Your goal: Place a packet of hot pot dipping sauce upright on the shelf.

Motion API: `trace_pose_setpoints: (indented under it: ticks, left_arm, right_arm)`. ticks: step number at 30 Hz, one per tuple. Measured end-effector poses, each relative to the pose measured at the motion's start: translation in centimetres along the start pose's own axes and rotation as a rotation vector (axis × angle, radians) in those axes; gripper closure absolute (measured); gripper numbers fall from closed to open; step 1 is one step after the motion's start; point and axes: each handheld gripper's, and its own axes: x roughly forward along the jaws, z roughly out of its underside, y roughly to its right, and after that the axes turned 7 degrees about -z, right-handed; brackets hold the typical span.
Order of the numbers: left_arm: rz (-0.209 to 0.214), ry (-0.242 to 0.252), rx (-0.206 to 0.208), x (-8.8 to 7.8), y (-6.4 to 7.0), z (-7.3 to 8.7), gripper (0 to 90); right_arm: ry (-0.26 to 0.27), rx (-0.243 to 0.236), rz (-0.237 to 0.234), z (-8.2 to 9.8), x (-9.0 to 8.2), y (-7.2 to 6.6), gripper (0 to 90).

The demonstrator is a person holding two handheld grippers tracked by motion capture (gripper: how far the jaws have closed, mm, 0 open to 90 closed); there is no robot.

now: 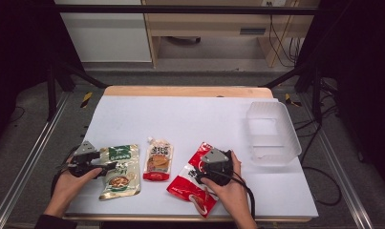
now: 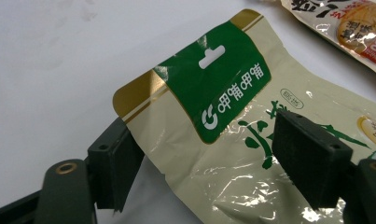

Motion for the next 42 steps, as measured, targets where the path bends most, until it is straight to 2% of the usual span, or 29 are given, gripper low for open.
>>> trace_pose_setpoints:
  ticks: [2, 3, 4, 6, 7, 8, 11, 12, 13, 17, 20, 27, 28, 29, 30, 31, 33, 34, 36, 38, 42]
  left_arm:
    - [-0.001, 0.008, -0.002, -0.3, 0.1, -0.1, 32.1]
    - [0.015, 0.025, -0.015, -0.8, 0.1, -0.1, 35.9]
    - [0.021, 0.027, -0.01, -1.0, 0.0, -0.1, 40.8]
    - [0.029, 0.037, -0.02, -1.3, 0.1, -0.1, 43.4]
    - [0.055, 0.041, -0.017, -1.6, 0.1, 0.0, 51.7]
    - [0.055, 0.039, -0.015, -1.7, 0.1, 0.0, 53.4]
    - [0.039, 0.025, -0.007, -1.6, 0.2, 0.0, 56.4]
    - [0.035, 0.023, -0.005, -1.5, 0.2, 0.0, 62.1]
    - [0.024, 0.009, 0.011, -1.5, 0.3, -0.2, 64.7]
    - [-0.01, -0.017, 0.027, -1.4, 0.6, -0.3, 77.0]
    - [-0.023, -0.017, 0.022, -1.6, 0.6, -0.4, 87.2]
    - [-0.05, 0.022, 0.027, -3.2, 0.8, -0.8, 90.0]
    - [-0.053, 0.049, 0.023, -4.2, 0.9, -1.0, 90.0]
    - [-0.053, 0.049, 0.023, -4.2, 0.9, -1.0, 90.0]
    - [-0.055, 0.071, 0.019, -4.8, 0.9, -1.1, 90.0]
    - [-0.051, 0.113, 0.019, -6.1, 1.2, -1.4, 90.0]
    - [-0.05, 0.147, 0.021, -7.3, 1.6, -1.6, 90.0]
    - [-0.05, 0.147, 0.021, -7.3, 1.6, -1.6, 90.0]
    - [-0.033, 0.19, 0.038, -8.7, 2.4, -2.2, 90.0]
    - [-0.025, 0.205, 0.046, -9.2, 2.6, -2.5, 90.0]
    - [0.017, 0.229, 0.118, -11.1, 4.2, -3.6, 90.0]
  right_arm:
    - [0.003, -0.002, 0.001, 0.0, 0.0, 0.1, 10.7]
    - [0.002, -0.001, 0.002, 0.0, -0.1, 0.1, 10.8]
    - [0.002, -0.001, 0.003, 0.0, -0.1, 0.2, 10.8]
    - [0.0, 0.003, 0.004, 0.0, -0.1, 0.2, 10.9]
    - [-0.003, 0.001, 0.005, 0.1, 0.0, 0.2, 11.1]
    - [-0.006, 0.003, 0.006, 0.1, 0.0, 0.2, 11.2]
    - [-0.009, -0.006, 0.005, 0.1, 0.1, 0.2, 11.2]
    - [-0.017, -0.016, 0.007, 0.0, 0.1, 0.0, 11.3]
    - [-0.016, -0.019, 0.006, 0.0, 0.2, 0.0, 11.2]
    - [-0.017, -0.025, 0.008, 0.0, 0.2, -0.1, 11.1]
    - [-0.013, -0.023, 0.007, 0.0, 0.2, -0.1, 11.0]
    - [0.011, -0.013, 0.006, 0.0, 0.0, 0.1, 10.6]
    - [0.019, -0.006, 0.003, 0.0, -0.1, 0.2, 10.6]
    - [0.019, -0.006, 0.003, 0.0, -0.1, 0.2, 10.6]
    - [0.021, 0.002, 0.001, 0.0, -0.2, 0.2, 10.6]
    - [0.037, 0.012, -0.01, 0.0, -0.4, 0.2, 10.6]
    - [0.042, 0.001, -0.011, 0.0, -0.6, 0.2, 10.7]
    - [0.042, 0.001, -0.011, 0.0, -0.6, 0.2, 10.7]
    - [0.041, 0.01, -0.013, 0.0, -0.6, 0.1, 10.6]
    - [0.046, 0.016, -0.019, 0.0, -0.7, 0.1, 10.6]
    - [0.057, 0.025, -0.05, -0.1, -0.9, -0.1, 10.5]
